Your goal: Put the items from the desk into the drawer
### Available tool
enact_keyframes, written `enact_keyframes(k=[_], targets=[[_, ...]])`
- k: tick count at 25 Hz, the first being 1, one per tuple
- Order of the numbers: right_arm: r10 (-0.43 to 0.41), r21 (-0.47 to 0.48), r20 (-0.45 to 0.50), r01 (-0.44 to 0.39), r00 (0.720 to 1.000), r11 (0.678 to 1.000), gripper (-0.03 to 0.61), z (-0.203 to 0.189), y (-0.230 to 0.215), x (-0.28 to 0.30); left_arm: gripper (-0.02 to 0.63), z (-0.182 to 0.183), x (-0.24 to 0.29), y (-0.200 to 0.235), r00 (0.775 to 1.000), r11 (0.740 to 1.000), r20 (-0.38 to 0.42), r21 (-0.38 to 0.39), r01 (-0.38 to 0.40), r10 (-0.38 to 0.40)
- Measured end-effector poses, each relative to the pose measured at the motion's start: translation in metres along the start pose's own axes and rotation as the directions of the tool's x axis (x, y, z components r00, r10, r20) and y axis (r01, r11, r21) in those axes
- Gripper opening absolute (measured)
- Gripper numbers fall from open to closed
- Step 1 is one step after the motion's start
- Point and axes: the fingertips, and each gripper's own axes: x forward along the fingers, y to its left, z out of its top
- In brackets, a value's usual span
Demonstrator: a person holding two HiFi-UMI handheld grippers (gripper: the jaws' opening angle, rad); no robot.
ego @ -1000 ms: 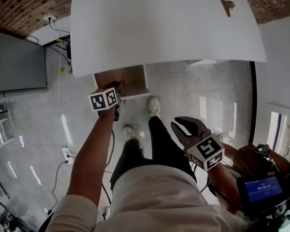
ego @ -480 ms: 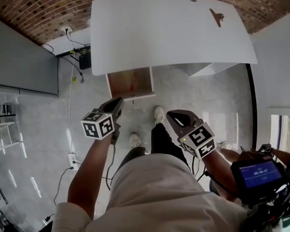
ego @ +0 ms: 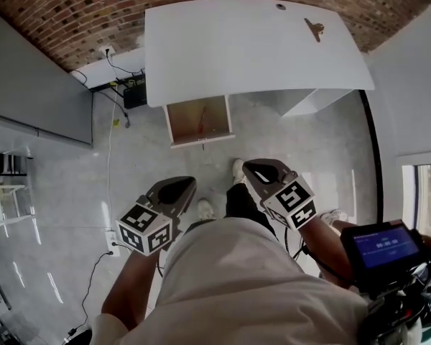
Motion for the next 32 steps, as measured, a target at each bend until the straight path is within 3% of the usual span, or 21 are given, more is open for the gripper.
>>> enact_keyframes(k=[8, 20, 32], targets=[[0.014, -0.033, 0.025, -0.014, 1.000, 0.999, 0.003, 0.012, 0.025, -0.002, 0.008, -0.002, -0.022, -0.016, 0.999, 0.993, -0.049, 0.111, 0.025, -0.020], [-0.028, -0.050, 0.047, 0.030, 0.998, 0.998, 0.003, 0.018, 0.057, -0.027, 0.006, -0.009, -0.034, -0.045, 0.997, 0.990, -0.032, 0.118, 0.078, -0.075], [-0.026, -0.081, 0.053, 0.030, 0.998, 0.996, 0.003, 0.030, 0.061, -0.013, 0.008, -0.006, -0.036, -0.028, 0.997, 0.991, -0.020, 0.116, 0.072, -0.070]])
